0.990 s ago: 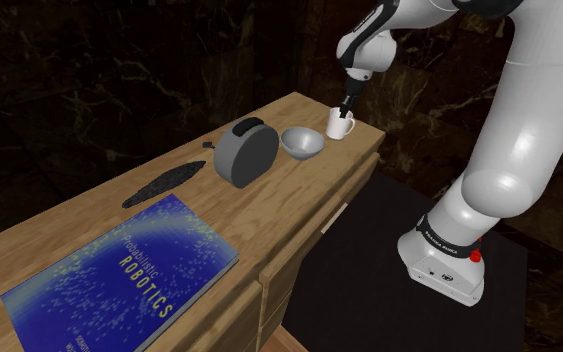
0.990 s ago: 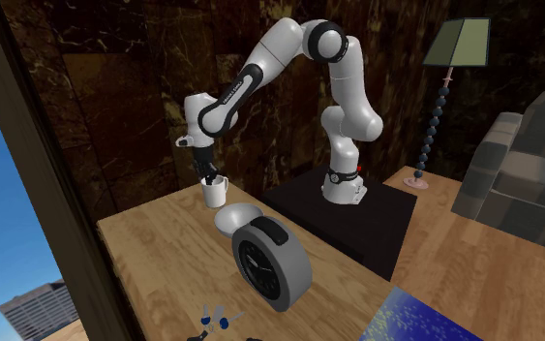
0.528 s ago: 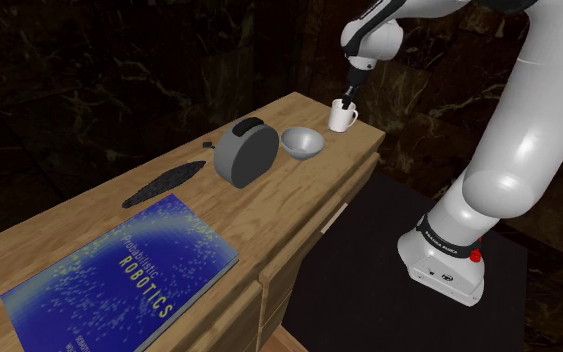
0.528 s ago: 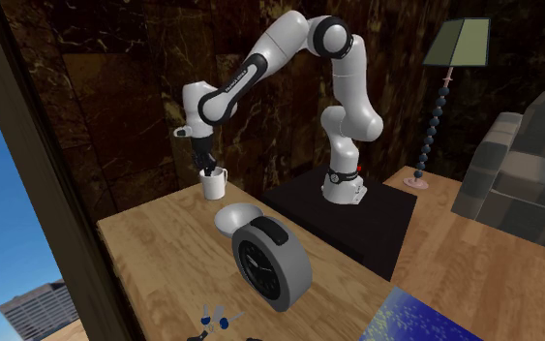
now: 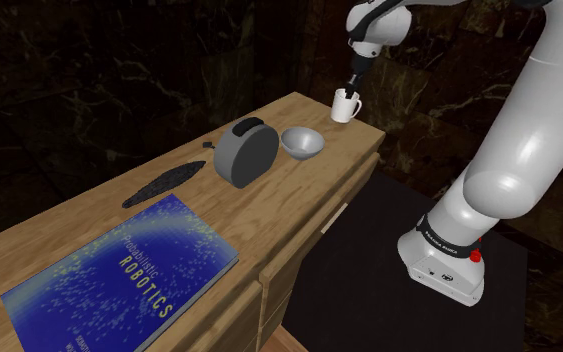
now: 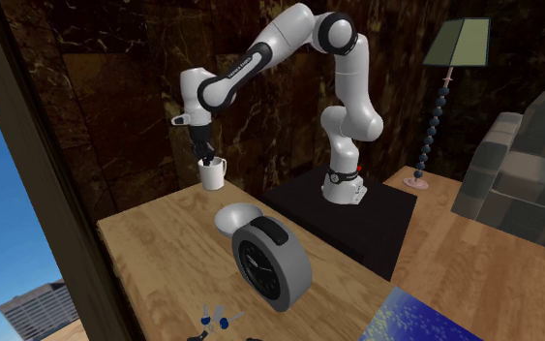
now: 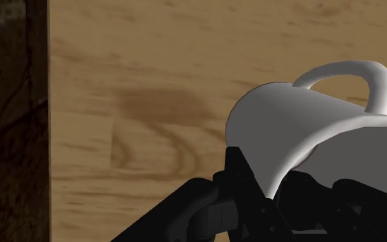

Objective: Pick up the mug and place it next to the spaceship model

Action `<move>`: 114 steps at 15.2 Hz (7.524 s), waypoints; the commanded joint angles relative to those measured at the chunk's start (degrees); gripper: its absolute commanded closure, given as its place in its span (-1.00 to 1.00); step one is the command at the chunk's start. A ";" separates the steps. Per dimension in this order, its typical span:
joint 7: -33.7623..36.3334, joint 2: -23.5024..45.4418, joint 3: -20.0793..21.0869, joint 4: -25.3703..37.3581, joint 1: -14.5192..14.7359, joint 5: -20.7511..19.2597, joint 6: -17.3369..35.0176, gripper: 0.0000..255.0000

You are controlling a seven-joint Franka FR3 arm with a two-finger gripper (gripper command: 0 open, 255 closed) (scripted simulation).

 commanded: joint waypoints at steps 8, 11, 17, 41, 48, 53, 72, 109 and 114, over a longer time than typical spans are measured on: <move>2.49 -3.91 -0.56 2.93 0.59 -3.09 -6.10 1.00; 3.16 -4.97 -0.64 4.17 0.71 -3.89 -8.19 1.00; 5.75 -7.82 -0.13 4.88 1.66 -5.74 -11.12 1.00; 42.89 -21.93 20.28 -11.22 16.53 -9.75 -6.02 1.00; 52.59 -19.38 26.30 -8.78 20.94 -8.60 -5.44 1.00; 59.36 -15.95 30.24 -5.08 23.98 -8.26 -5.38 1.00; 74.71 -1.61 37.41 6.83 31.18 -10.49 -2.35 1.00; 75.19 8.70 36.91 0.80 31.70 -11.84 13.94 -1.00; 74.67 3.46 37.17 1.62 31.28 -11.07 7.91 -1.00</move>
